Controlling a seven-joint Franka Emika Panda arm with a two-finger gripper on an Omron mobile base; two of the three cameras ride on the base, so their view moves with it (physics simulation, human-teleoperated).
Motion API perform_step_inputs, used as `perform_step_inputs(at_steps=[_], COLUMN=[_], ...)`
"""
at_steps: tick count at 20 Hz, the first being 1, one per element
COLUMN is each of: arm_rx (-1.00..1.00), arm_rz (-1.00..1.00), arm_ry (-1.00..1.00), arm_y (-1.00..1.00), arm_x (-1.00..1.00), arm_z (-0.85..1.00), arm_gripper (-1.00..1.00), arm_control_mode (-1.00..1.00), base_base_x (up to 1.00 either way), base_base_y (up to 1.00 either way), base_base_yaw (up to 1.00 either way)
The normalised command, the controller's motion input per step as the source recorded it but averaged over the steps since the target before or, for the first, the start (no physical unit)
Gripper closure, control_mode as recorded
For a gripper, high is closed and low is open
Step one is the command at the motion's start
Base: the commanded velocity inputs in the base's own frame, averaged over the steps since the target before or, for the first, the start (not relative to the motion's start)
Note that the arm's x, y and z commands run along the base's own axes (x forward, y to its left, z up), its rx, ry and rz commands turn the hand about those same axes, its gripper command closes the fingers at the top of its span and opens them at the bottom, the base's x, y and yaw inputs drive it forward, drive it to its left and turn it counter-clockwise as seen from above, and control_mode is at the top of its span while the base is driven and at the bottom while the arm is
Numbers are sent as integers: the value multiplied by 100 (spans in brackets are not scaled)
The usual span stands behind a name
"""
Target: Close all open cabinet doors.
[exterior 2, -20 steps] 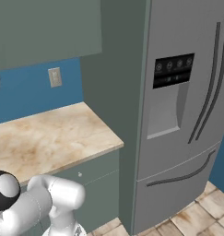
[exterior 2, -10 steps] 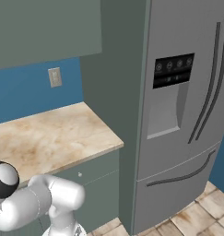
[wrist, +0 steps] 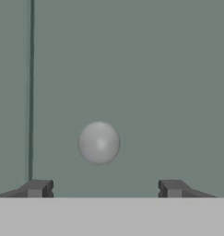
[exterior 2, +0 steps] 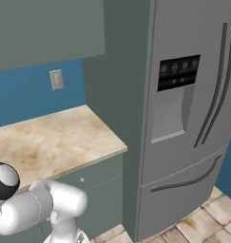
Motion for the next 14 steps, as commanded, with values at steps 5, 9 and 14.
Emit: perform_step_inputs(at_steps=[5,9,14], arm_rx=[-1,-3,-3], arm_rz=[0,-1,-4], arm_ry=[0,0,0], arm_y=[15,25,33], arm_x=[11,13,27], arm_z=[0,-1,-12], arm_gripper=[-100,-100,-100], arm_control_mode=[-100,-100,-100], base_base_x=[0,0,0], base_base_y=[0,0,0], base_base_yaw=[0,0,0])
